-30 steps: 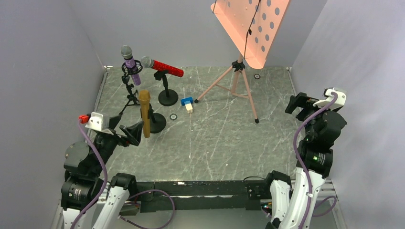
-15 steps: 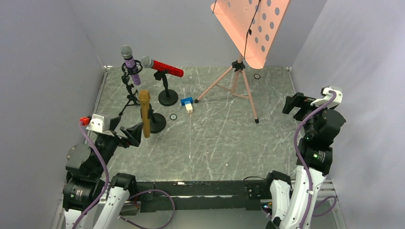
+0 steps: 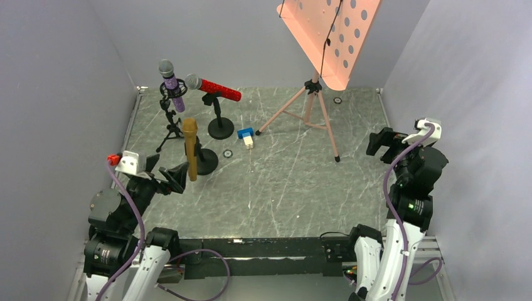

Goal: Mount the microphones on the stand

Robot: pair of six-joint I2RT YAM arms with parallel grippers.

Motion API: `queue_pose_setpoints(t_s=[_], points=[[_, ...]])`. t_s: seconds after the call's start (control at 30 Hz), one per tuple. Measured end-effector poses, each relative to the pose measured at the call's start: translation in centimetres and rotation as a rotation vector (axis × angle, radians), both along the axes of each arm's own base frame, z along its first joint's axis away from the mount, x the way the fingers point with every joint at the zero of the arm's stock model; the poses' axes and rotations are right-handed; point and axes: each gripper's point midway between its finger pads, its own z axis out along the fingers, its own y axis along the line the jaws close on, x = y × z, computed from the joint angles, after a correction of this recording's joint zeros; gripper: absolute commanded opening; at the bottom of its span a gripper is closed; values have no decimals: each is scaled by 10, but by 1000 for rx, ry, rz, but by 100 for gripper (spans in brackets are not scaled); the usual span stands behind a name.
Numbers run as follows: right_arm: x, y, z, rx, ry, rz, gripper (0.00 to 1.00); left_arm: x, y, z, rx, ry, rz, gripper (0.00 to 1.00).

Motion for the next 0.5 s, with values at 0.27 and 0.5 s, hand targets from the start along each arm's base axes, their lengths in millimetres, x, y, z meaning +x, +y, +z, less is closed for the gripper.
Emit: queue_pose_setpoints(t_s=[0.27,0.5], points=[[2,4,-13,25,25,23,100,-1,0,-6,-10,4,0,99],[4,5,-15,39,18,30,100,0,-1,-15,-14,25,-1,99]])
